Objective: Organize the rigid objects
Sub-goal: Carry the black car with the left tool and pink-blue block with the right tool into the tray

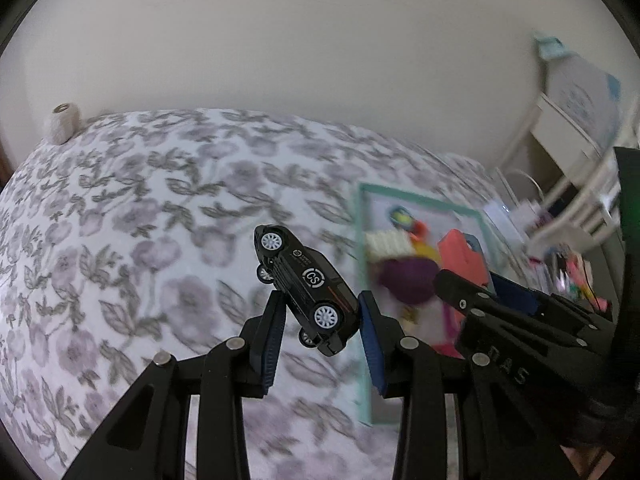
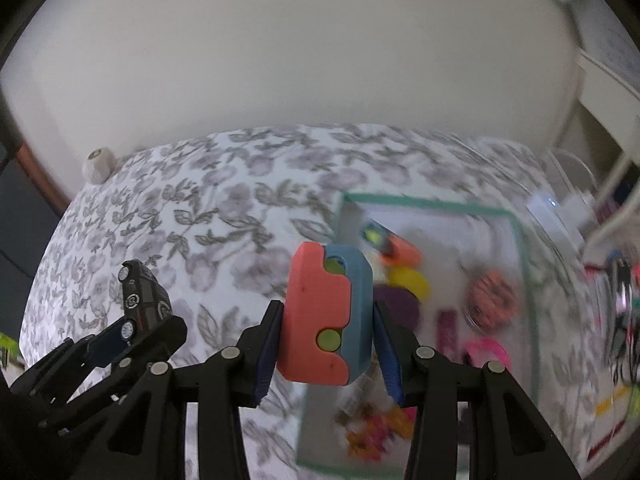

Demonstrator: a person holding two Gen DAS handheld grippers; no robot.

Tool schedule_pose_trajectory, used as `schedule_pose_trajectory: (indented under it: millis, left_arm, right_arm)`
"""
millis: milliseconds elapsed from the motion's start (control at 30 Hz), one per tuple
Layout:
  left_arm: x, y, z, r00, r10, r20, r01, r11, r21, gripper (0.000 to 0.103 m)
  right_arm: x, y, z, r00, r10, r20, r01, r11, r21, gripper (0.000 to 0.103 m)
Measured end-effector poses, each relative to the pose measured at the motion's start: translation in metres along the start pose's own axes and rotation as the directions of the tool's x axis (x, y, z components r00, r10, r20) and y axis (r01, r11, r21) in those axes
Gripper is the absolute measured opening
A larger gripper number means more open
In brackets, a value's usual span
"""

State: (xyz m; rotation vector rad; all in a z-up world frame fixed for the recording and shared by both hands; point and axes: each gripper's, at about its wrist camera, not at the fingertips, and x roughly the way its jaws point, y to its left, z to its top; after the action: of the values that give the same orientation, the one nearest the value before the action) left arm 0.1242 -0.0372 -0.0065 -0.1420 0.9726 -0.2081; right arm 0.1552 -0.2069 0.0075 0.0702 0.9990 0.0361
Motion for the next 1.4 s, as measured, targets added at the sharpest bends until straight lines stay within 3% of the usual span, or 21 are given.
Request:
schedule_pose_trajectory:
  millis: [300, 433, 700, 1167, 1233, 1400]
  left_arm:
    - [0.017, -0.064, -0.031, 0.996, -0.015, -0.089, 0.028, 0.989, 0.143, 0.038]
    - [0.032, -0.083, -0.044, 0.989, -0.037, -0.144, 0.064, 0.979, 0.195, 0.038]
    - [0.05, -0.1, -0.057, 0.985, 0.001, -0.174, 0.046, 0.962, 0.269, 0.038]
    - [0.065, -0.077, -0.056, 0.976, 0.011, -0.22, 0.035, 0.979, 0.202, 0.039]
    - [0.065, -0.076, -0.057, 0.975, 0.01, -0.221, 0.035, 0.979, 0.201, 0.052]
    - [0.06, -0.074, -0.057, 0.976, 0.005, -0.218, 0.037, 0.982, 0.188, 0.056]
  right_arm:
    - [-0.008, -0.067, -0.036, 0.993, -0.111, -0.045, 0.115, 0.988, 0.102, 0.047]
    - [-0.005, -0.09, -0.047, 0.994, -0.085, -0.074, 0.097, 0.981, 0.168, 0.047]
    - [0.02, -0.104, -0.062, 0.986, -0.068, -0.155, 0.096, 0.979, 0.181, 0.046]
    - [0.026, -0.092, -0.062, 0.982, -0.087, -0.167, 0.11, 0.985, 0.133, 0.046]
    - [0.025, -0.092, -0.062, 0.982, -0.091, -0.164, 0.114, 0.984, 0.137, 0.046]
    - [0.022, -0.093, -0.062, 0.983, -0.094, -0.157, 0.117, 0.982, 0.148, 0.046]
